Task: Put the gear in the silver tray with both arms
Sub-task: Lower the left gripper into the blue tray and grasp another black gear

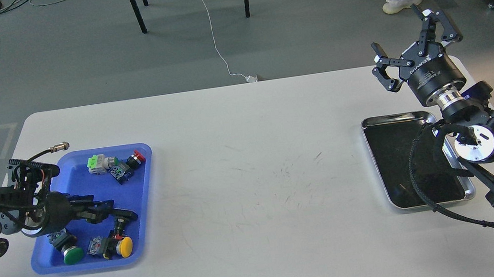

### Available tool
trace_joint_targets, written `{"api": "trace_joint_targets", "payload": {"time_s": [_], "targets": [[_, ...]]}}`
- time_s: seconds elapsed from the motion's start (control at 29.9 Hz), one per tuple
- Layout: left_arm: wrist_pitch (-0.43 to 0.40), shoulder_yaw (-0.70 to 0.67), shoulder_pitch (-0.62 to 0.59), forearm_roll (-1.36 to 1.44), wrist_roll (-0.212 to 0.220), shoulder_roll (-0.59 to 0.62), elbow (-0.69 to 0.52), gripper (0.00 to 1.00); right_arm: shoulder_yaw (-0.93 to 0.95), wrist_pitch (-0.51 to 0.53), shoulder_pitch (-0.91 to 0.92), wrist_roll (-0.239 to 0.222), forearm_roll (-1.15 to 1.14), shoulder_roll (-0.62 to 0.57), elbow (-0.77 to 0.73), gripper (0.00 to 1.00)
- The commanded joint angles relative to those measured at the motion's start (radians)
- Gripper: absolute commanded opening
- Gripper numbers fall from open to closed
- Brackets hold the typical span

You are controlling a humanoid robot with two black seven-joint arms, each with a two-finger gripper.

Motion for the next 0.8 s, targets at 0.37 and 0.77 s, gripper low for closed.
{"api": "trace_joint_targets", "payload": {"time_s": [0.37, 0.77], "targets": [[-0.045, 0.002, -0.002, 0.003, -0.007, 0.001, 0.005, 0.38, 0.005, 0.000, -0.003, 0.000, 0.000, -0.003, -0.002, 0.99], [-0.058, 0.002, -0.002, 0.004, -0.009, 0.001, 0.003, 0.17, 0.016, -0.003, -0.003, 0.000, 0.000, -0.005, -0.001, 0.99]]}}
